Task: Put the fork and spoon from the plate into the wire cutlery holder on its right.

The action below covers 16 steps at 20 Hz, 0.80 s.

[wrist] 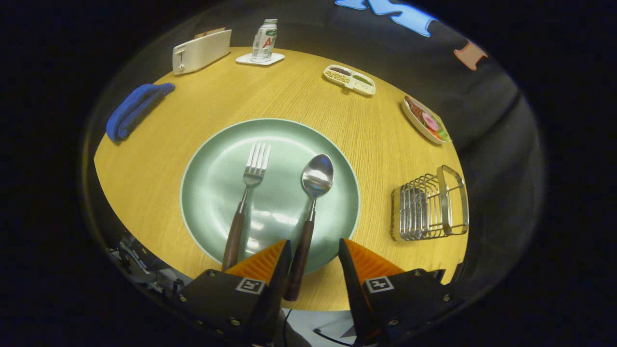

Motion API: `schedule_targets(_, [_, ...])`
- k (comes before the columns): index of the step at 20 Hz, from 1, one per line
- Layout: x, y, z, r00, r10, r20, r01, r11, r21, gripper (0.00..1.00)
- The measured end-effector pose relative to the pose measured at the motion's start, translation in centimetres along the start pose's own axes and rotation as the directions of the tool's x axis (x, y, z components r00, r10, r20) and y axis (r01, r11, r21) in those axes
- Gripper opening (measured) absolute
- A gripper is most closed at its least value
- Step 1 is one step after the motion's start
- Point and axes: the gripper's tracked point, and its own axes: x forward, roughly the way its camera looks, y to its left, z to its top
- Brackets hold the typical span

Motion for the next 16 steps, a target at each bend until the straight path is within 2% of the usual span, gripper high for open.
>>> schedule_targets(1, [0.0,0.0,0.2,1.0,0.003,-0.003,-0.003,1.0,-0.012,0.5])
schedule_targets(3, [-0.1,-0.2,0.3,1.0,0.013,-0.013,-0.014,0.999,-0.029,0.51])
schedule_targets(4, [0.4,-0.9,0.5,1.0,-0.021,-0.018,0.02,0.998,-0.051,0.51])
schedule_targets(6, [0.5,-1.9,0.7,0.999,-0.029,-0.02,0.027,0.997,-0.072,0.08])
schedule_targets(11, [-0.1,-1.8,1.5,0.996,0.083,-0.029,-0.083,0.997,-0.008,0.08])
schedule_targets(14, [-0.7,-2.5,2.0,0.996,0.087,0.003,-0.087,0.995,-0.049,0.08])
schedule_targets(15, [-0.9,-2.9,1.9,0.996,0.093,-0.009,-0.093,0.992,-0.085,0.0])
schedule_targets(16, [-1.3,-2.8,1.8,0.993,0.12,-0.014,-0.121,0.989,-0.087,0.0])
